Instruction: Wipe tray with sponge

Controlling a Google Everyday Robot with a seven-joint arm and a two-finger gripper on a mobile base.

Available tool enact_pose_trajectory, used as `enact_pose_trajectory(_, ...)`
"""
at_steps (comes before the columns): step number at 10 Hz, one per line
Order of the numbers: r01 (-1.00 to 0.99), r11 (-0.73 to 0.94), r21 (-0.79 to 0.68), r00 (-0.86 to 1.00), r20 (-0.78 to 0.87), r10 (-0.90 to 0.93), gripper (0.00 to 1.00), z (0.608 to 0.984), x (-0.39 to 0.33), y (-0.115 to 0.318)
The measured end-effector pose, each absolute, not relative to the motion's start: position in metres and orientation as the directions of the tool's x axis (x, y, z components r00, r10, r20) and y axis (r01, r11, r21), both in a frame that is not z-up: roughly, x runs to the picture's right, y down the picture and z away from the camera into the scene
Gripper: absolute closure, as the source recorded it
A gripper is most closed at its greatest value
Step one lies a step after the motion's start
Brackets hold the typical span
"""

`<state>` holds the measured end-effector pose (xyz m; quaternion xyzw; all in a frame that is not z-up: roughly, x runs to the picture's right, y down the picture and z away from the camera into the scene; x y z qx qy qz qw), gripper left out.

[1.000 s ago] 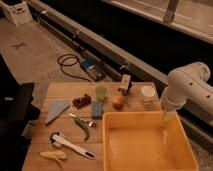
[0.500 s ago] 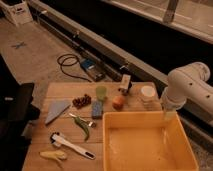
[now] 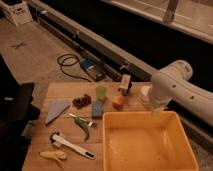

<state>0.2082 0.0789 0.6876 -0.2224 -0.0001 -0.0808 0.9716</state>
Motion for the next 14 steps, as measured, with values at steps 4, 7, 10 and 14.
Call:
enact_pose_trajectory(4,0.373,0.857,-0.355,0.927,0.172,-0.332,0.35,0.680,0.111,0.072)
enact_pose_trajectory(7,0.440,0.838,-0.322,0.896,0.223,-0.385,0.35,0.673,0.080,0.072)
enact_pose_trajectory(10,0.442,0.838,-0.321,0.895,0.225,-0.386,0.35,0.673,0.079,0.071)
enact_pose_trajectory(14,0.514,0.811,-0.280,0.851,0.289,-0.439,0.35,0.689,0.079,0.056)
